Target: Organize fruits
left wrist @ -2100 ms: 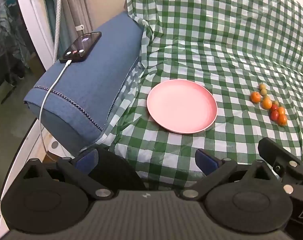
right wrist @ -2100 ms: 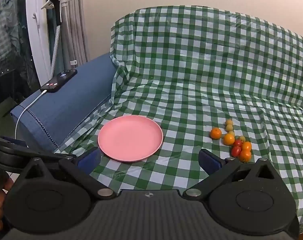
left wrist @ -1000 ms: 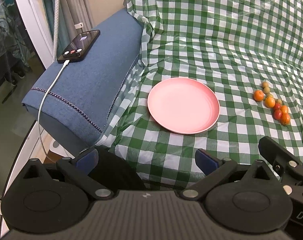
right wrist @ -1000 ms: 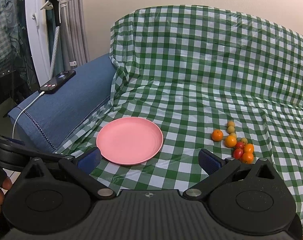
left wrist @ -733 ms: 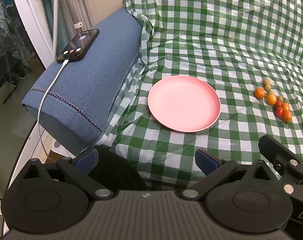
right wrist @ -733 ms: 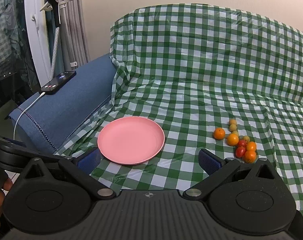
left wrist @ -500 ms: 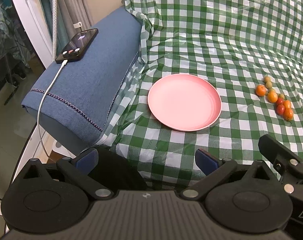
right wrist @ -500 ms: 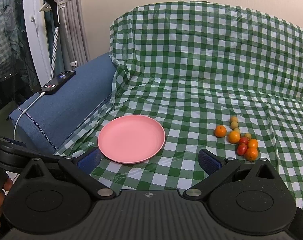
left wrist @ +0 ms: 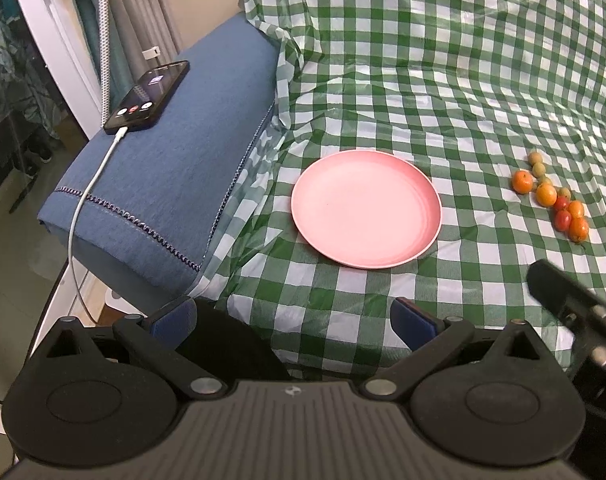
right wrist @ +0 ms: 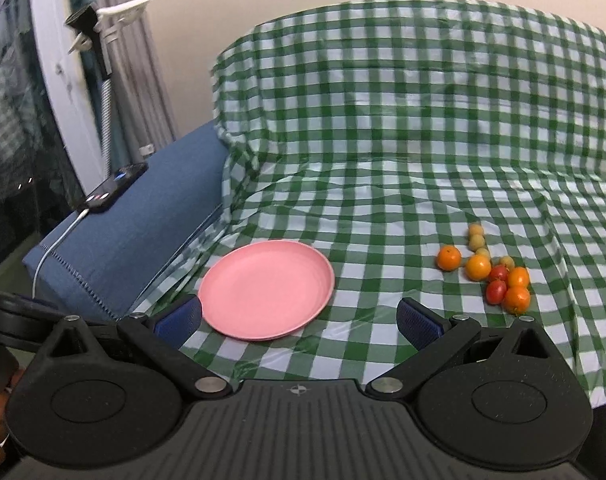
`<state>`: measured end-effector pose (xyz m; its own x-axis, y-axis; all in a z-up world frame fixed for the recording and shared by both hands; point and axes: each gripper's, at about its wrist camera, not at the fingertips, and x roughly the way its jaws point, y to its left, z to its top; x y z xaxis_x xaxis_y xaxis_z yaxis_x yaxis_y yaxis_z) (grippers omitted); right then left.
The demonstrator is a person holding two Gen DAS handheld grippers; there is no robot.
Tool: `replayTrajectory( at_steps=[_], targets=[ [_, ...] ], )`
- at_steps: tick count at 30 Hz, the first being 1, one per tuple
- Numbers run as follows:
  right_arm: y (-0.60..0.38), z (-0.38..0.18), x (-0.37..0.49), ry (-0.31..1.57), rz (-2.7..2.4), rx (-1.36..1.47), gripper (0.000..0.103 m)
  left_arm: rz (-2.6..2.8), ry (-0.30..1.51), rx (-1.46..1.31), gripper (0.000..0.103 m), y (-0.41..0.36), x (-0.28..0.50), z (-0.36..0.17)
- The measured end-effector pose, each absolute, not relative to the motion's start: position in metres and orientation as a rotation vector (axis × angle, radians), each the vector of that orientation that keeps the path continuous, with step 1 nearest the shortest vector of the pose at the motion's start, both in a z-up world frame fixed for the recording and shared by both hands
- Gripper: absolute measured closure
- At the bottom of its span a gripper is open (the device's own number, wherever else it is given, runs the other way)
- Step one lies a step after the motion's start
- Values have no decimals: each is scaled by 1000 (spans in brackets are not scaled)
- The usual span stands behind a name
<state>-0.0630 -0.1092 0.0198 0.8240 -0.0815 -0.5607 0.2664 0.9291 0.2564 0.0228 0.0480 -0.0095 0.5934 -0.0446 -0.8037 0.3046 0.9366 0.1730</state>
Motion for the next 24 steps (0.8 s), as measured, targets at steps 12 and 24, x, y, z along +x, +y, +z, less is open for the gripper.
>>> replayTrajectory(
  at_steps=[12, 24],
  targets=[
    [-207, -26, -80, 547, -494, 380, 0, -322, 944, 388, 0, -42, 45, -19],
    [-325, -116, -35, 693, -746, 421, 1, -460, 962, 410, 0, -175, 107, -54]
  ],
)
